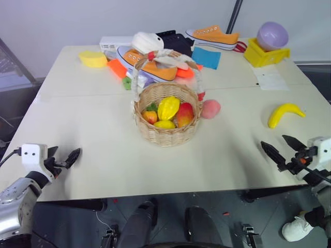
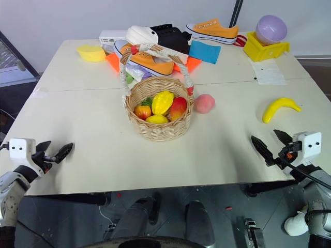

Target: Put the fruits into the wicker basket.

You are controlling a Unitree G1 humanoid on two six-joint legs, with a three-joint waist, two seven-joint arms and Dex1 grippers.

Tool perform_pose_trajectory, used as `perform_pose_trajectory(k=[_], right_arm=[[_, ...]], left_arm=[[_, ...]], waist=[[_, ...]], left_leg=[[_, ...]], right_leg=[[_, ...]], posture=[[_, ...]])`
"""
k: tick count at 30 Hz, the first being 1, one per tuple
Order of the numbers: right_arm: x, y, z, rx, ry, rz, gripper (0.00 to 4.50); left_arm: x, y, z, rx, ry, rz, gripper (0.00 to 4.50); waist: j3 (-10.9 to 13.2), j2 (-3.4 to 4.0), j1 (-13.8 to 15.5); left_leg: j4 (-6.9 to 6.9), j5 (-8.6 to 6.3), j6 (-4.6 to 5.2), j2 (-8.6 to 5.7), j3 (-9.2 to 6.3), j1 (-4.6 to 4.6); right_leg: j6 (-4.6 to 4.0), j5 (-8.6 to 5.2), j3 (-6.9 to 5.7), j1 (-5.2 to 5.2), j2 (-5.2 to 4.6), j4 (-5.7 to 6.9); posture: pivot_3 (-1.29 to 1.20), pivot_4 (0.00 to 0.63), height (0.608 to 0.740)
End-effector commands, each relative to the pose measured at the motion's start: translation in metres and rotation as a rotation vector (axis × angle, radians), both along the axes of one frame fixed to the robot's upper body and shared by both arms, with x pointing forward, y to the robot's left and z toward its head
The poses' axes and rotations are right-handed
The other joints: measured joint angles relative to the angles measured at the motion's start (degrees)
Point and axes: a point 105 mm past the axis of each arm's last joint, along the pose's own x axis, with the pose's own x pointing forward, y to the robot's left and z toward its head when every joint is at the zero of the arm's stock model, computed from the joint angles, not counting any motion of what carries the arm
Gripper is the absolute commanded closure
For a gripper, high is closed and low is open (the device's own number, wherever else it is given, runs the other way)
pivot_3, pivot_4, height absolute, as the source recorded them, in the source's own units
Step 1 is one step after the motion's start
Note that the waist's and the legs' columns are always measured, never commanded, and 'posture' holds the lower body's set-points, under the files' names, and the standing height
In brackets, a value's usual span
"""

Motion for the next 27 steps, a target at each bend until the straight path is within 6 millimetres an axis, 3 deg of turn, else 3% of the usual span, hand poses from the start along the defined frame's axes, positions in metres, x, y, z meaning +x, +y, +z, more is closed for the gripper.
perform_pose_trajectory(k=[1, 4, 11, 15, 20, 24, 27], right_arm=[[0.003, 0.006, 0.013, -0.014, -0.051, 0.013, 0.05], [0.005, 0.01, 0.016, -0.019, -0.056, 0.023, 0.05], [0.019, 0.039, 0.034, -0.029, -0.083, 0.129, 0.05], [0.04, 0.067, 0.043, -0.035, -0.104, 0.199, 0.05], [0.076, 0.091, 0.045, -0.095, -0.082, 0.203, 0.05], [0.103, 0.104, 0.047, -0.09, -0.069, 0.197, 0.05], [0.121, 0.111, 0.042, -0.108, -0.045, 0.196, 0.05]], left_arm=[[0.001, 0.002, 0.017, 0.018, -0.07, -0.002, 0.0], [0.004, -0.001, 0.02, 0.002, -0.091, -0.009, 0.0], [0.02, -0.034, 0.047, -0.03, -0.17, -0.145, 0.0], [0.024, -0.075, 0.074, -0.064, -0.213, -0.337, 0.0], [0.015, -0.145, 0.105, -0.111, -0.248, -0.672, 0.0], [0.009, -0.184, 0.119, -0.091, -0.244, -0.856, 0.0], [0.007, -0.201, 0.123, -0.048, -0.231, -0.936, 0.0]], waist=[[0.0, 0.0, 0.0], [0.0, 0.0, 0.1], [0.0, -0.02, 0.3], [0.0, -0.02, 0.1], [0.0, -0.02, 0.0], [0.0, -0.03, 0.2], [0.0, -0.03, 0.2]], left_leg=[[0.0, 0.0, 0.0, 0.0, 0.0, 0.0], [-0.02, 0.0, 0.0, 0.0, 0.0, 0.0], [-0.01, 0.01, 0.0, -0.02, 0.0, 0.01], [-0.01, 0.01, 0.0, -0.02, 0.0, 0.03], [0.01, 0.03, -0.01, -0.02, 0.0, 0.03], [0.12, 0.07, -0.02, 0.0, 0.0, 0.02], [0.21, 0.13, 0.06, 0.02, 0.0, 0.01]], right_leg=[[0.0, 0.0, -0.01, 0.0, 0.0, 0.0], [0.01, -0.01, -0.03, -0.04, 0.0, 0.0], [0.02, 0.0, -0.06, -0.03, 0.0, 0.02], [0.02, 0.01, -0.06, -0.03, 0.03, 0.04], [0.02, 0.01, -0.1, -0.01, 0.07, 0.09], [0.03, 0.01, -0.08, 0.07, 0.16, 0.12], [0.04, 0.02, -0.08, 0.11, 0.28, 0.16]], posture=[[0.0, 0.15, 0.74], [0.0, 0.15, 0.74], [0.0, 0.15, 0.74], [0.0, 0.15, 0.74], [0.0, 0.15, 0.74], [0.0, 0.15, 0.74], [0.0, 0.15, 0.74]])
